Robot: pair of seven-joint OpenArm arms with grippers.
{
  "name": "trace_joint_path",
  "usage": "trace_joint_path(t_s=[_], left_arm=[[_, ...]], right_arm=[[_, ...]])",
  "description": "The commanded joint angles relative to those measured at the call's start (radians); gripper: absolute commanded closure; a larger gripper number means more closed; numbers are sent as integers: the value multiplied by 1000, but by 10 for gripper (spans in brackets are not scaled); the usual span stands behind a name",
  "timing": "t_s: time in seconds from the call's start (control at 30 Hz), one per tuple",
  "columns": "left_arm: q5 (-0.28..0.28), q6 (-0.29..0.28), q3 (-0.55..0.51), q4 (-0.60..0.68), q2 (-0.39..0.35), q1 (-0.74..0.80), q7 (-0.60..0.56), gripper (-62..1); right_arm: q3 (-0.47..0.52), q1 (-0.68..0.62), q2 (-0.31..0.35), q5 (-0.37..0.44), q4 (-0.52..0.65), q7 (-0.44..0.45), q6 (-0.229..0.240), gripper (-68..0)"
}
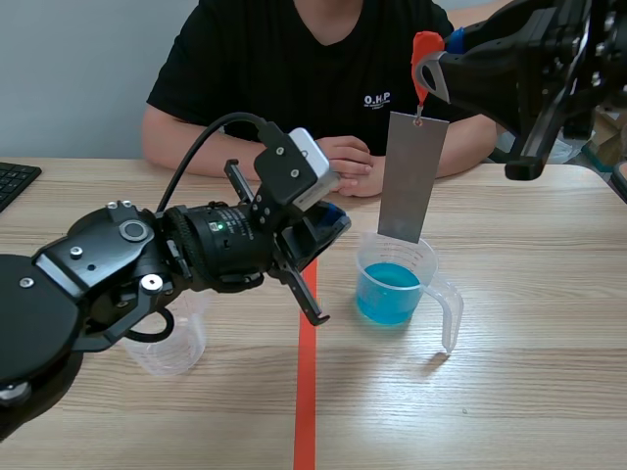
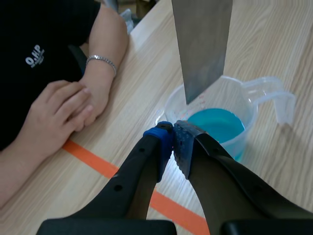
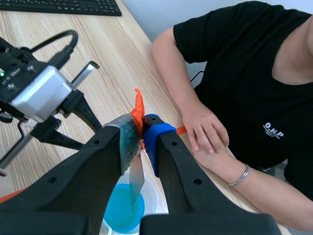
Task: Do the redox reaction experiment.
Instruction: 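Point at the plate with the left hand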
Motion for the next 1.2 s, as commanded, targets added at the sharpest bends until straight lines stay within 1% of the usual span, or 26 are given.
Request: trace_joint_path(t_s=[0.0,0.17,0.27,0.3,0.43,1.17], left_arm=[[-1,15,5,-6,21,-19,-16,-46],[15,38,12,-67,56,-41,-33,-46],[25,76,12,-90,74,-48,-68,-46],[28,77,12,-95,76,-50,-68,-46],[29,77,12,-103,92,-54,-67,-46],[32,74,12,-104,92,-54,-67,-46]], right_arm=[[3,18,3,11,13,23,-3,-17],[3,18,3,11,13,24,0,-17],[3,18,3,11,13,23,0,-17],[3,18,3,11,13,23,0,-17],[3,18,3,11,13,23,0,-17],[3,18,3,11,13,23,0,-17]])
